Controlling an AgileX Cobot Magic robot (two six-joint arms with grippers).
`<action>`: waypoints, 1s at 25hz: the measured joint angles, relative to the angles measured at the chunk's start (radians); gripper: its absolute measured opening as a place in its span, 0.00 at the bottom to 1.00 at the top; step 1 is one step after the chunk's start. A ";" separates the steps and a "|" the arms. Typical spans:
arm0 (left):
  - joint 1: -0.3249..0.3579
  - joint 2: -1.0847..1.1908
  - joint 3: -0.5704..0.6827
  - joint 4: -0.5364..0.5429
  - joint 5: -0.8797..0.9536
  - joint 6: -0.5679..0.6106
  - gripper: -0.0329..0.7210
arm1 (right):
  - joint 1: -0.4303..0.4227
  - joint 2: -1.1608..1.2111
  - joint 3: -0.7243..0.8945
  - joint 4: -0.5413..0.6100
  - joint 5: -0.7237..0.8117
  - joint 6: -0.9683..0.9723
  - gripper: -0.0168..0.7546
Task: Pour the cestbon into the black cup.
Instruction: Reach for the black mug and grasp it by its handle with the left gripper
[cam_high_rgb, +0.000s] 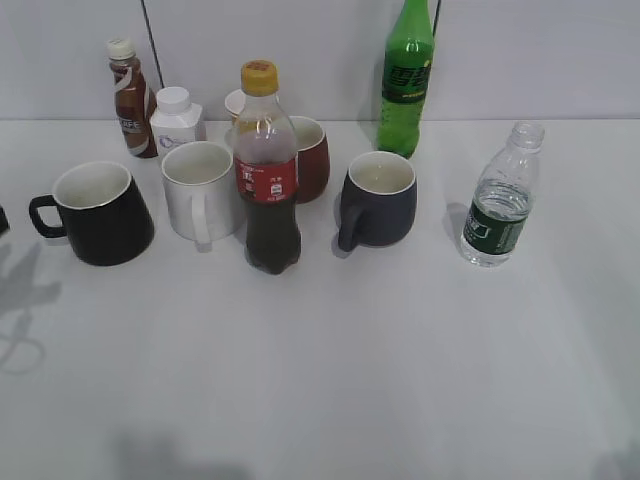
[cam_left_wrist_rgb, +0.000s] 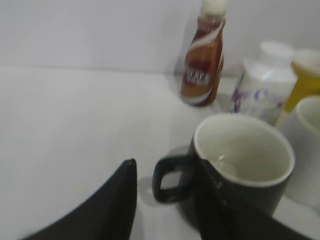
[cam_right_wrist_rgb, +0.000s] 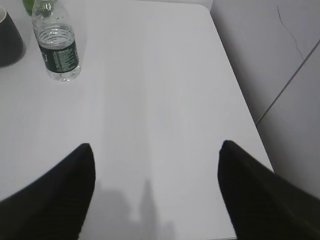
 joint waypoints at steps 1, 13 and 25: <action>0.000 0.050 0.011 -0.003 -0.044 0.006 0.45 | 0.000 0.000 0.000 0.000 0.000 0.000 0.79; 0.000 0.401 0.007 -0.014 -0.329 0.043 0.57 | 0.000 0.000 0.000 -0.001 0.000 0.000 0.79; 0.002 0.522 -0.143 -0.010 -0.338 0.043 0.58 | 0.000 0.000 0.000 -0.002 0.000 0.000 0.79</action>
